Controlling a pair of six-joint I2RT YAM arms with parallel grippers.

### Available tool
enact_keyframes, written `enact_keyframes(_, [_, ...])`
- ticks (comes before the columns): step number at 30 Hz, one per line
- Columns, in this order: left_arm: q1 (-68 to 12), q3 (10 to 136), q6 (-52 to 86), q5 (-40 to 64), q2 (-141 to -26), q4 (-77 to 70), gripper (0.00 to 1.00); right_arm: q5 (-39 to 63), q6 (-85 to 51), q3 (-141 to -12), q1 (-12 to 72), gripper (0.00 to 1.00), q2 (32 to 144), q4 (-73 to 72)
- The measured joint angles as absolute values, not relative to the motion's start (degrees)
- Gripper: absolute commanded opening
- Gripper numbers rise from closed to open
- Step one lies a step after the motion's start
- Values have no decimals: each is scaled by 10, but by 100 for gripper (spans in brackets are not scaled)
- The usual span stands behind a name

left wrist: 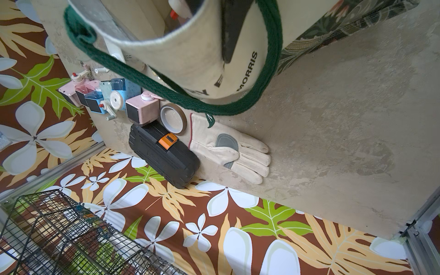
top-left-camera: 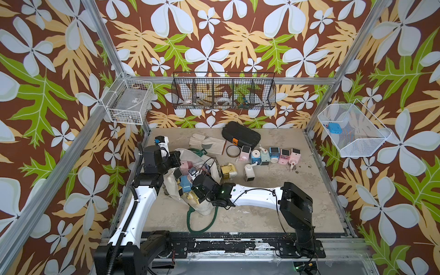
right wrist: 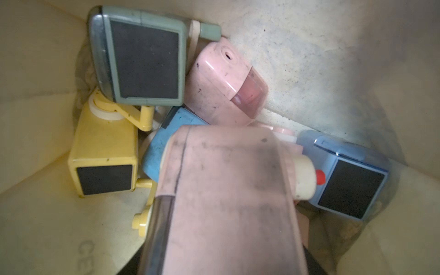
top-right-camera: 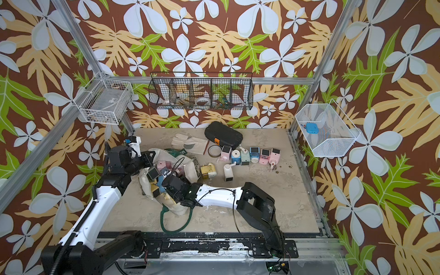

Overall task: Take out the pencil sharpeners from the tote bags
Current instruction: Pick up the pencil sharpener from the canvas bag.

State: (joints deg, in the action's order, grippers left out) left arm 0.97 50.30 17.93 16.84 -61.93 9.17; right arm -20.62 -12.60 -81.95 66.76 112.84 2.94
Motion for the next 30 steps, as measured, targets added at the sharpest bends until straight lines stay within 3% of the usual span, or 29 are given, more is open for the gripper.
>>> enact_keyframes(15, [10,503,179,168,-619,92,0,-103,-56,-772,690,43,1033,39])
enact_keyframes(25, [10,503,179,168,-619,92,0,-92,-11,-656,686,42,859,25])
enact_keyframes(30, [11,503,179,171,-619,92,0,-80,-11,-594,628,41,784,0])
